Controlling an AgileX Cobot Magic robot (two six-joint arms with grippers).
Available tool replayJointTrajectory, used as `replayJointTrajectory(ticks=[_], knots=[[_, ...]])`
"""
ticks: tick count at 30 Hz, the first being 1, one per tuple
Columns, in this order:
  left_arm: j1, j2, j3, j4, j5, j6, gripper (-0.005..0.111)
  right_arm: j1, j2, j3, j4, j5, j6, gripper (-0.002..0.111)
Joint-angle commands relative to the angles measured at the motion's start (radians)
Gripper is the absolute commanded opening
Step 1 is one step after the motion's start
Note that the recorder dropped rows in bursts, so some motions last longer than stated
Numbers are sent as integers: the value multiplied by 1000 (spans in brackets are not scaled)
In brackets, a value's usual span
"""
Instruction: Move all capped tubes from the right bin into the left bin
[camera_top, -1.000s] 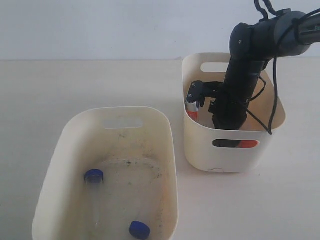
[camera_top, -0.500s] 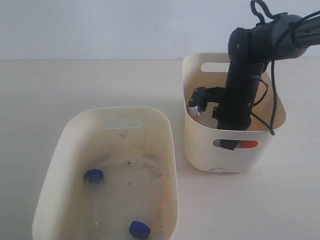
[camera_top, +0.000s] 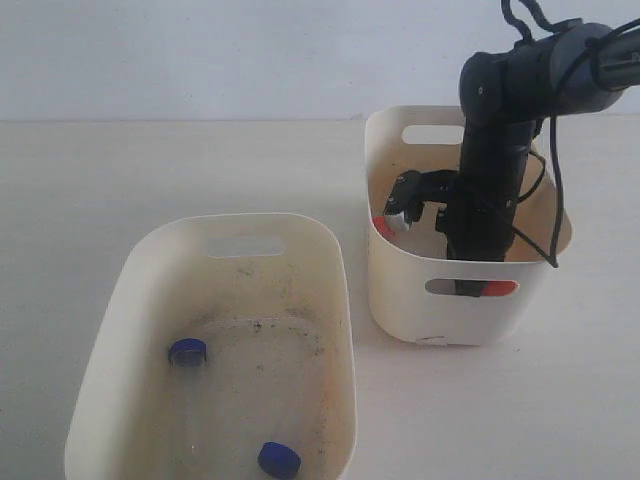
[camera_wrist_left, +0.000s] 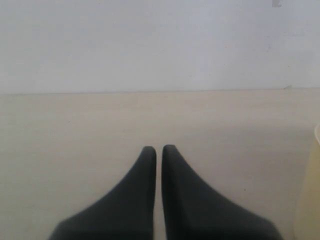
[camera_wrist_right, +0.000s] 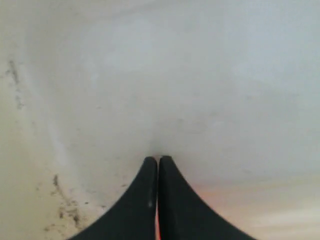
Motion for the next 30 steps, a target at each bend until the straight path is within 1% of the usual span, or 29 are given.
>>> replayJointTrajectory(ticks=[1,4,12,21,25,30], knots=[[0,0,-4,-6,-6,-10,4,0,-66,3,-3,-74,-1,0],[0,0,-4,-6,-6,-10,4,0,-88,3,8,-104,-1,0],[0,0,-4,-6,-6,-10,4,0,-98,3,8,-120,4,0],[0,0,-4,-6,-6,-10,4,0,-155,3,8,-214,38,0],[0,0,-4,-6,-6,-10,4,0,-169,3,8,-205,77,0],[0,0,-4,-6,-6,-10,4,0,-169,3,25,-148,105,0]])
